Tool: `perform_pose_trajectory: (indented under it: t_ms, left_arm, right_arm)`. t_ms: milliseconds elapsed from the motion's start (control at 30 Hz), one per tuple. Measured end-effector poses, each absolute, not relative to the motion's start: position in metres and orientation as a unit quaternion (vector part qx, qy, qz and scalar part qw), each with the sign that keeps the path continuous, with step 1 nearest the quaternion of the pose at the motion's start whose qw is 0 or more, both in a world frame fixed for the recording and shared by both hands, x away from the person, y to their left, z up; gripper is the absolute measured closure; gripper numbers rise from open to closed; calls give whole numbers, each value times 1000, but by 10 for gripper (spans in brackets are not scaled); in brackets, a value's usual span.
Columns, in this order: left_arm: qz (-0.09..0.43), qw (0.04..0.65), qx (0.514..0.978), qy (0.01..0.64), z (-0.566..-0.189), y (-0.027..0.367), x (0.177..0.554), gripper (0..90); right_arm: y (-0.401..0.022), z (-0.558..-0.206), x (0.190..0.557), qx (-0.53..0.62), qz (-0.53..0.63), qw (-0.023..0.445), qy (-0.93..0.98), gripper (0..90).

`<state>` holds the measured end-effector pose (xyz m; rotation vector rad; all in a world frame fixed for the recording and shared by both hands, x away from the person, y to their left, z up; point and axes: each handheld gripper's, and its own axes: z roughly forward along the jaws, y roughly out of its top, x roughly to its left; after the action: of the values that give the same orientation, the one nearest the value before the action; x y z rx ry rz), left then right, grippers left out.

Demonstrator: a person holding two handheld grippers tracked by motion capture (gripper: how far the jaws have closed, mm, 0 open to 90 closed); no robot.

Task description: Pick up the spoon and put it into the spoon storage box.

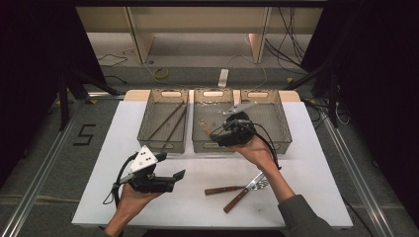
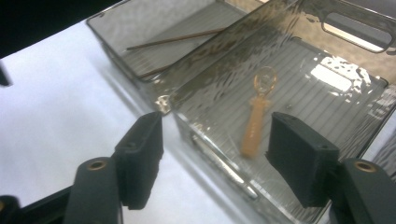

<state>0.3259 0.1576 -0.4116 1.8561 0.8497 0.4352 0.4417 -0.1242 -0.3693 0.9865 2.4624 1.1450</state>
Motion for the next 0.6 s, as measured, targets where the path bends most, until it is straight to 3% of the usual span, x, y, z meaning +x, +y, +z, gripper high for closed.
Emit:
perform_pose_trajectory:
  t_ms: [600]
  left_arm:
    - [181, 505, 767, 353, -412, 157, 326, 154]
  right_arm:
    - [-133, -406, 393, 336, 388, 115, 851, 310]
